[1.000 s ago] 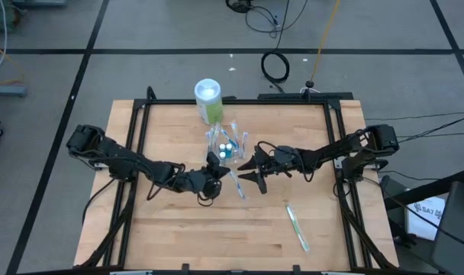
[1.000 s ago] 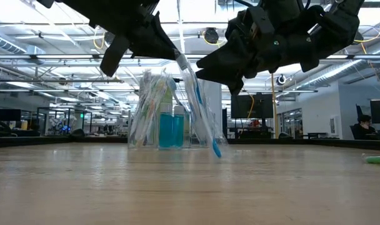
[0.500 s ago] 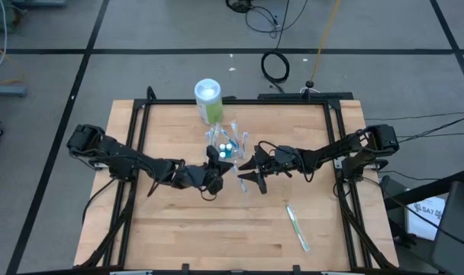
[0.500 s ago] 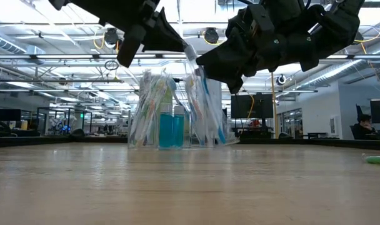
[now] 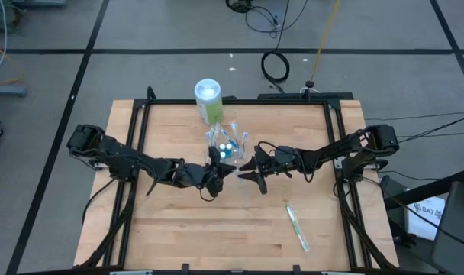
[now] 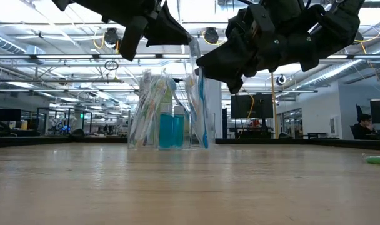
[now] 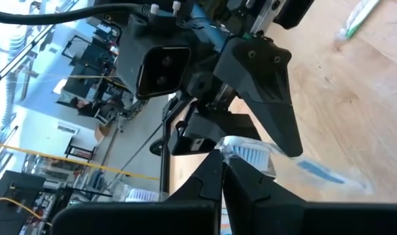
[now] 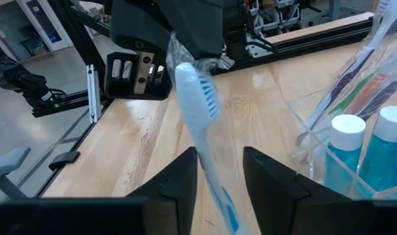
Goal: Pick & Place toothbrushing station
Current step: Put the blue toothbrush into the left side of the transparent organizer
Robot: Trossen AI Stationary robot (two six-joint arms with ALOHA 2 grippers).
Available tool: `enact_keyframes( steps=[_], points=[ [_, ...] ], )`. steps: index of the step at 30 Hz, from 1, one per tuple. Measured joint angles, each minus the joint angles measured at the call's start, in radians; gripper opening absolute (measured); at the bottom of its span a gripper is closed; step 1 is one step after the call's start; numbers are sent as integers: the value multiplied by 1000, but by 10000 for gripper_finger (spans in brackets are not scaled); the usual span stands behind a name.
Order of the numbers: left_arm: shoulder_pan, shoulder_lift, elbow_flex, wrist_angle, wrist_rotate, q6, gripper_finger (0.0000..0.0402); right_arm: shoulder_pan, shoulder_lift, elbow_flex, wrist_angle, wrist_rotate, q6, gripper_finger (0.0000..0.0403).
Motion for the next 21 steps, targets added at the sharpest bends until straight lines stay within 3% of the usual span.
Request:
enact_keyframes(
  steps=[11,21],
  points=[
    [2,0,0,3,-7,-7,4,1,0,0,4,0,-135,13],
    [33,1,0,40,7,-244,32,0,0,0,8,5,-144,8]
  ],
)
